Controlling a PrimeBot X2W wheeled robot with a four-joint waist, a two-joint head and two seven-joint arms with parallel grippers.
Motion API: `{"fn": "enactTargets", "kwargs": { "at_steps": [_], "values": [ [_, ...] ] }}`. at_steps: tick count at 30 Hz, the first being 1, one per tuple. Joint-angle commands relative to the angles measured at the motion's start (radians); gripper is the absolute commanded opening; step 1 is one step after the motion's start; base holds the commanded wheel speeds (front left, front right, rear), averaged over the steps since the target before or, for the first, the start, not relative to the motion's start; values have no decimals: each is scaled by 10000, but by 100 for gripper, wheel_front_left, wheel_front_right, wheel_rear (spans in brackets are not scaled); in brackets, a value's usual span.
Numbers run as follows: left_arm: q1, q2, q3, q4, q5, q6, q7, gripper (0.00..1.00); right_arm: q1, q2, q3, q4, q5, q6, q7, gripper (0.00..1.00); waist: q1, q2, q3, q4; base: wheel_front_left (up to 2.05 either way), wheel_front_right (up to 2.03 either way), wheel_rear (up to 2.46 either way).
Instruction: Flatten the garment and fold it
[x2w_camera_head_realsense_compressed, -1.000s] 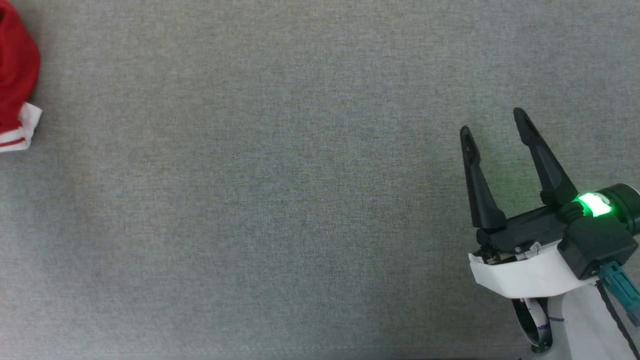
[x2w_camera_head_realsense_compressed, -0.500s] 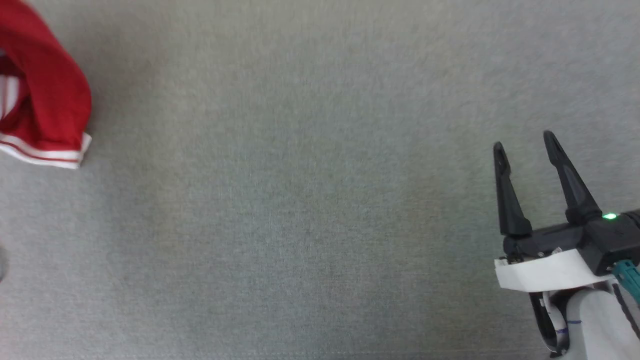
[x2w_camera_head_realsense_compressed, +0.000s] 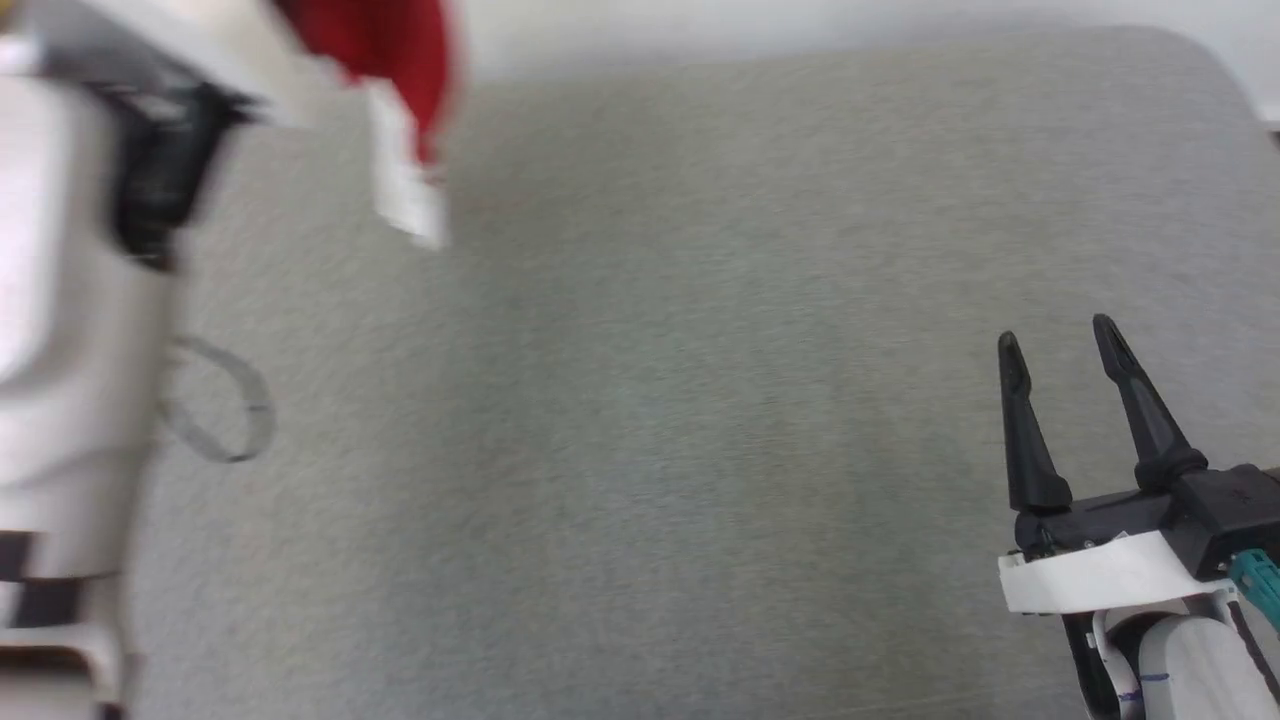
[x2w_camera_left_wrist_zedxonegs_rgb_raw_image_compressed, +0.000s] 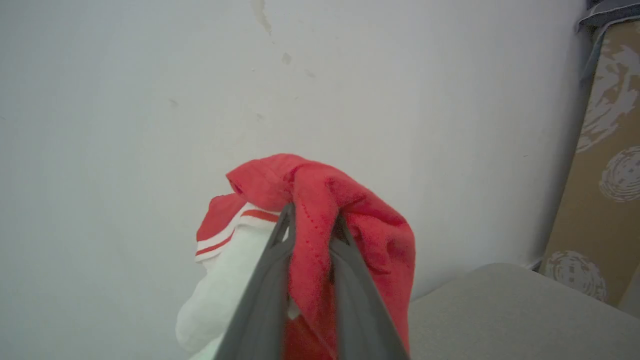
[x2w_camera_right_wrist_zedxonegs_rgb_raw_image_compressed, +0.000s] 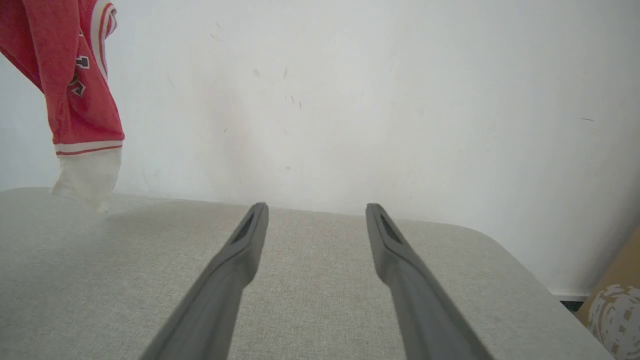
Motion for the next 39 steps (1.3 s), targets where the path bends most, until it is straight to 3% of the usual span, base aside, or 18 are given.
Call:
{"fn": "enactTargets", "kwargs": {
  "at_steps": [1, 6, 9, 16, 20, 21, 22, 32, 39],
  "values": [
    [119, -522, -233, -457, -9, 165, -179, 0, 98, -4, -7, -16, 70, -19, -46, 100, 2, 0, -410, -858, 0, 0, 0],
    [528, -1447, -822, -1317, 80, 510, -334, 0, 120, -4, -78, -69, 222, -19, -46, 100, 2, 0, -181, -1448, 0, 0, 0],
    [1160, -1580, -1168, -1286, 86, 658, -96, 0, 166, -4, -106, -100, 343, -19, -46, 100, 2, 0, 47, -1674, 0, 0, 0],
    [2941, -900, -1890, 419, 59, 532, 872, 0, 105, -4, 27, 0, 548, -19, -46, 100, 2, 0, 459, -1904, 0, 0, 0],
    [3648, -389, -2107, 1792, 328, 726, 1034, 0, 60, -4, 105, 143, 589, -19, -46, 100, 2, 0, 601, -1831, 0, 0, 0],
    [3715, -324, -2149, 2066, 417, 800, 1012, 43, 47, -4, 128, 190, 576, -19, -46, 100, 2, 0, 609, -1790, 0, 0, 0],
    [3749, -311, -2166, 2295, 473, 885, 967, 100, 37, -4, 132, 237, 558, -19, -46, 100, 2, 0, 596, -1733, 0, 0, 0],
    [4018, -916, -1377, 2054, 365, 1591, -2139, 100, 295, -4, -210, 611, 262, -19, -46, 100, 2, 0, -425, -714, 0, 0, 0],
    [5618, -856, -897, 226, 714, 2231, -3627, 100, 713, -4, -350, 922, 76, -19, -45, 100, 2, 0, -1238, -14, 0, 0, 0]
  ]
}}
